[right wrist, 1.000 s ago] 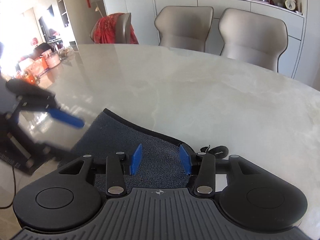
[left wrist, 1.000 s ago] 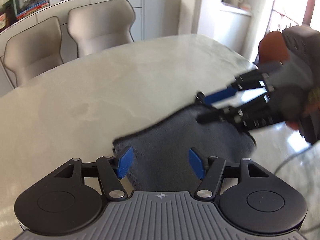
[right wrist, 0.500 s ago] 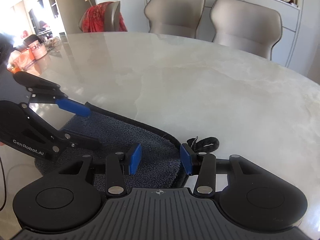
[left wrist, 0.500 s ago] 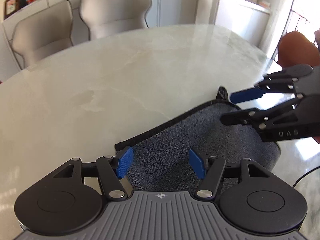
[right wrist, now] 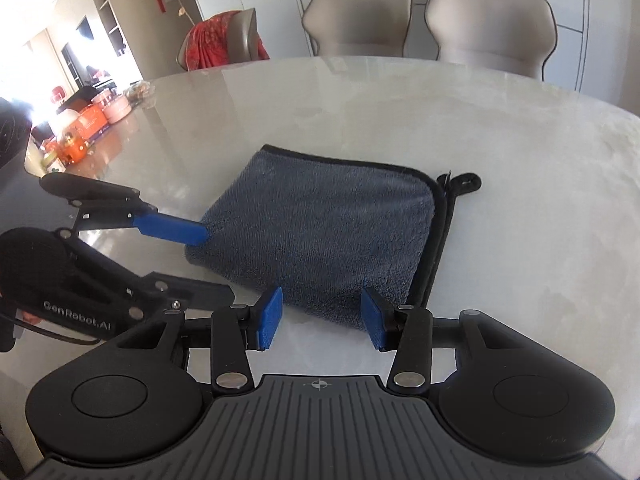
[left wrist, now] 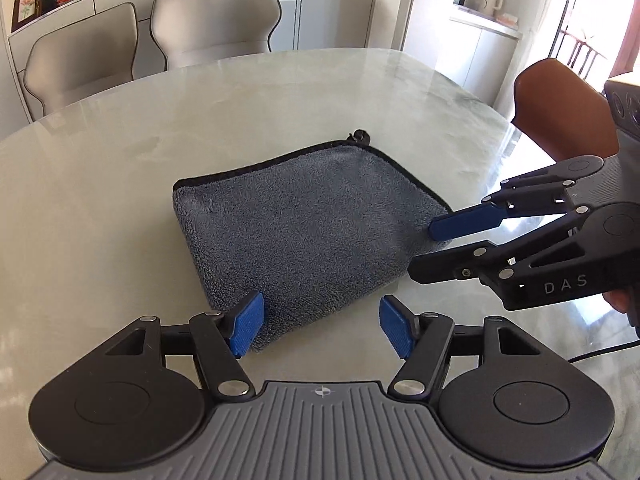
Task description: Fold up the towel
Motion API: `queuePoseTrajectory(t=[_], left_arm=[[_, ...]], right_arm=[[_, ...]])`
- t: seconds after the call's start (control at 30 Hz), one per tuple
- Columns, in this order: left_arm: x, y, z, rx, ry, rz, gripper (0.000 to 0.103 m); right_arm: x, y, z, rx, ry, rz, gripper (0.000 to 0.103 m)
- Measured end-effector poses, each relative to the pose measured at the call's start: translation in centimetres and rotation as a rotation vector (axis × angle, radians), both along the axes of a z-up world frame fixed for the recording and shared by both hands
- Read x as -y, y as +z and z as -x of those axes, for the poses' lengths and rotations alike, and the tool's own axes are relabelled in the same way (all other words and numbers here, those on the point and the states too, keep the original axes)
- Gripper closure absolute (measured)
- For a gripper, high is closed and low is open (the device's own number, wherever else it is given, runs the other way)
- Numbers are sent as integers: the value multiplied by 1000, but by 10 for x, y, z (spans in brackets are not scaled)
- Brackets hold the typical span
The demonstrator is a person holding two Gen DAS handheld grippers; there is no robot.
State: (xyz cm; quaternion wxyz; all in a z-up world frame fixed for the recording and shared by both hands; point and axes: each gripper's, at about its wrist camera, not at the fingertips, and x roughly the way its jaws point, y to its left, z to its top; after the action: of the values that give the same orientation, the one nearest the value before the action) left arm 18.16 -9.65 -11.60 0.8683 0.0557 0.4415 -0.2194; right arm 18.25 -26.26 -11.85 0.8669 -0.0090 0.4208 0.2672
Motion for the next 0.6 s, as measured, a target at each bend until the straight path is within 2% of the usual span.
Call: queuePoseTrajectory(t=[0.07, 0.2, 0.33, 0.5, 0.6], left_arm=[[0, -3, -3, -19, -7, -13, 35], [1, -7, -3, -11, -33, -55, 35], [0, -8, -1, -2, -31, -62, 35], [-9, 10, 8, 16, 34, -8, 35], [-14, 19, 16, -1, 87, 41, 34]], right_arm=[[1, -4, -3, -6, -8, 21, 58], [8, -9, -6, -25, -18, -12, 59], [11, -8, -4, -26, -28, -10, 61], [12, 7, 6, -4, -84, 46, 57], [13, 19, 17, 35, -142, 114, 47]])
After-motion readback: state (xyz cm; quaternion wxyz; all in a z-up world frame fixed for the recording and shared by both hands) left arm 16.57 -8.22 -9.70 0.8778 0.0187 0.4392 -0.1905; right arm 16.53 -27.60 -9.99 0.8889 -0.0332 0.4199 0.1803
